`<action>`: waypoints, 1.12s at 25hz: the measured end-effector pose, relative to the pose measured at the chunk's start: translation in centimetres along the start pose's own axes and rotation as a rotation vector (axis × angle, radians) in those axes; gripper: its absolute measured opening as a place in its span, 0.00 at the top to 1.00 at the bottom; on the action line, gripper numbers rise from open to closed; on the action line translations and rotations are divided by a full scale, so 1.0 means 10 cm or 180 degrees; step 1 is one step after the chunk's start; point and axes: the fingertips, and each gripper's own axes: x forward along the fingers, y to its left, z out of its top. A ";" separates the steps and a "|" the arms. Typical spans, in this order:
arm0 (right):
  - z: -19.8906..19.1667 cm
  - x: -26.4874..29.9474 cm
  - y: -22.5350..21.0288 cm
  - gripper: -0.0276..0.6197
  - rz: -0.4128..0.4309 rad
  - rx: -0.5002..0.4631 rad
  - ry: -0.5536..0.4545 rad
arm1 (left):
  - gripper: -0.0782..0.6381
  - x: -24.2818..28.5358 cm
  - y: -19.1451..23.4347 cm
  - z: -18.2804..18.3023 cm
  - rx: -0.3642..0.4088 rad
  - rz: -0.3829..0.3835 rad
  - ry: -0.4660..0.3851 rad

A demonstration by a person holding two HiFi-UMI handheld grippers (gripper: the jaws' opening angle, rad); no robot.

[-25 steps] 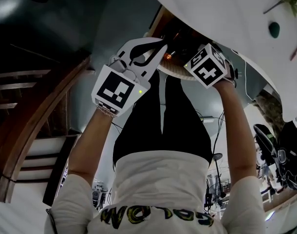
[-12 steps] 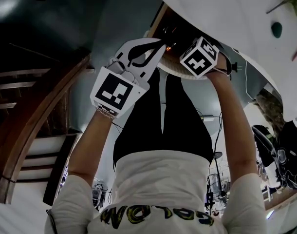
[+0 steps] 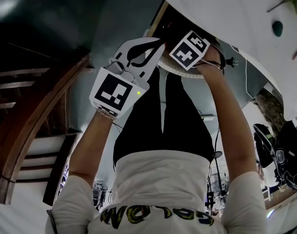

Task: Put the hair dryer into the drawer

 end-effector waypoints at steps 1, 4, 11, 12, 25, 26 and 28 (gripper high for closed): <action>0.00 0.02 0.00 0.56 -0.0009 0.0012 0.0021 | 0.87 -0.01 0.00 0.00 0.0000 0.0004 -0.0006; -0.03 0.06 -0.02 0.56 -0.0026 0.0038 0.0072 | 0.87 0.00 -0.03 0.00 -0.0008 0.0020 -0.0004; -0.09 0.13 -0.08 0.55 -0.0110 0.0041 0.0116 | 0.87 0.04 -0.09 -0.02 -0.0030 0.0055 0.0003; -0.09 0.13 -0.08 0.55 -0.0113 0.0042 0.0111 | 0.87 0.04 -0.09 -0.02 -0.0029 0.0059 0.0007; -0.21 -0.34 -0.05 0.45 -0.0006 0.0128 -0.0404 | 0.87 0.08 -0.37 0.22 -0.0080 0.0173 -0.0104; -0.22 -0.42 -0.06 0.45 -0.0020 0.0136 -0.0458 | 0.87 0.06 -0.40 0.26 -0.0100 0.0187 -0.0125; -0.29 -0.60 -0.05 0.45 0.0007 0.0169 -0.0530 | 0.87 0.03 -0.44 0.35 -0.0104 0.0210 -0.0168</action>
